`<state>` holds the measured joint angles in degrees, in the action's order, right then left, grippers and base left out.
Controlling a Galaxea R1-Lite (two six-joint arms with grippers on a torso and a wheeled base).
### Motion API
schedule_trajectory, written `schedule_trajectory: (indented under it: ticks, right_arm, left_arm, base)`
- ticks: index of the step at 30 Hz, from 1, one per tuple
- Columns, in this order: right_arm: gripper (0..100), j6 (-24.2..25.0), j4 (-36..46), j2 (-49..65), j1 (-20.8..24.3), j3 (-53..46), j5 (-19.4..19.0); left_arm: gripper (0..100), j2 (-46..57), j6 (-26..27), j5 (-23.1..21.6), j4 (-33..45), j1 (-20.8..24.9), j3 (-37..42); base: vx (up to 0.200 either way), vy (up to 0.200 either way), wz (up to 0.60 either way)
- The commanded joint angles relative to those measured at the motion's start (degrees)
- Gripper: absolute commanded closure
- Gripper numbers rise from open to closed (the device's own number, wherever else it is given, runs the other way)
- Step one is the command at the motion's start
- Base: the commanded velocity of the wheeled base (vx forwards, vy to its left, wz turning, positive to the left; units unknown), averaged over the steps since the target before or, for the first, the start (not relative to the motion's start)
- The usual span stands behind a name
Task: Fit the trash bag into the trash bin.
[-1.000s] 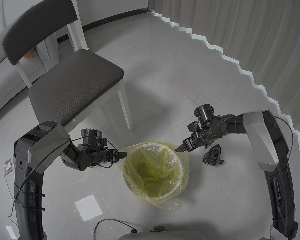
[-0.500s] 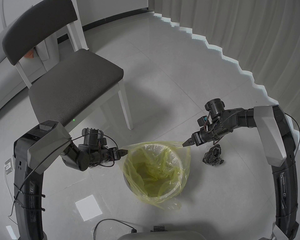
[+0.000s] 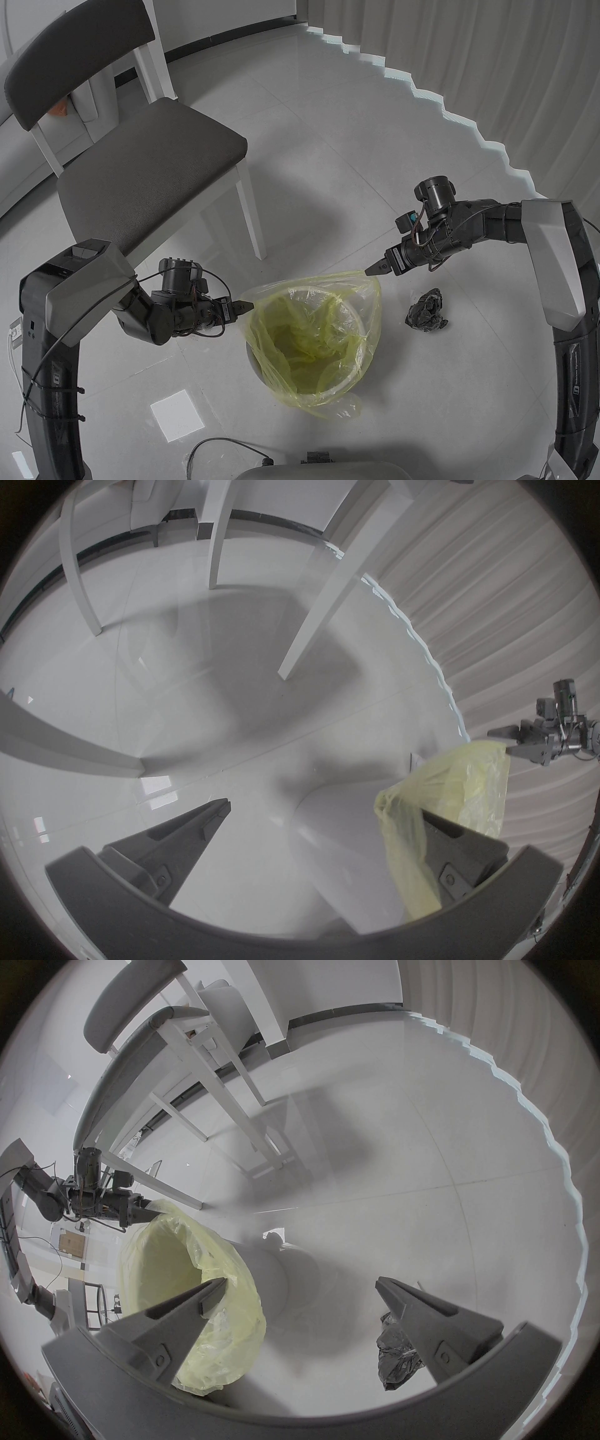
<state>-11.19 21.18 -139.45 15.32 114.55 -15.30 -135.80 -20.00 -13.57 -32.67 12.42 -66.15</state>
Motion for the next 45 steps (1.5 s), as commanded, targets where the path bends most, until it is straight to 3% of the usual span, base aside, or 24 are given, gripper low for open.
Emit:
schedule_trajectory:
  ticks: [1, 10, 15, 18, 25, 37, 41, 45]
  right_arm:
    - [0, 0.2, 0.6, -0.6, -0.2, -0.2, -0.2]
    - [0, 2.1, 0.4, -1.3, -0.4, -2.1, -0.9]
    - [0, -0.8, -0.3, -1.8, -0.5, -4.3, -1.0]
    - [0, 4.5, -0.9, -0.9, 0.0, -3.4, -3.2]
    - [0, -0.8, -1.0, 3.6, -0.7, -6.9, -2.3]
    - [0, -3.5, -0.6, 7.3, -3.4, -8.3, -1.5]
    - [0, -6.7, -1.1, 6.2, -2.3, -10.6, -1.4]
    - [0, -5.9, -2.2, 4.3, -0.3, -10.1, -1.2]
  left_arm:
    - [0, 2.3, 0.0, 0.0, -0.6, -0.3, 2.2]
    - [0, 4.6, -1.4, 0.0, -1.3, -0.5, 3.0]
    - [0, 5.5, -1.1, -0.1, -1.3, -0.6, 4.4]
    - [0, 6.4, -1.0, -0.1, -1.4, -0.5, 5.4]
    - [0, 6.5, -1.3, -0.2, -1.5, -1.8, 6.6]
    - [0, 11.2, -1.1, 0.4, -4.4, -1.7, 9.4]
    - [0, 11.5, 0.0, 0.4, -4.8, -0.7, 11.3]
    - [0, 12.8, 0.6, 0.4, -4.9, 1.6, 12.5]
  base:
    - [0.000, 0.000, 0.00]
    - [0.000, 0.000, 0.00]
    - [0.000, 0.000, 0.00]
    - [0.000, 0.000, 0.00]
    - [0.000, 0.000, 0.00]
    - [0.000, 0.000, 0.00]
    - [0.000, 0.000, 0.00]
    - [0.000, 0.000, 0.00]
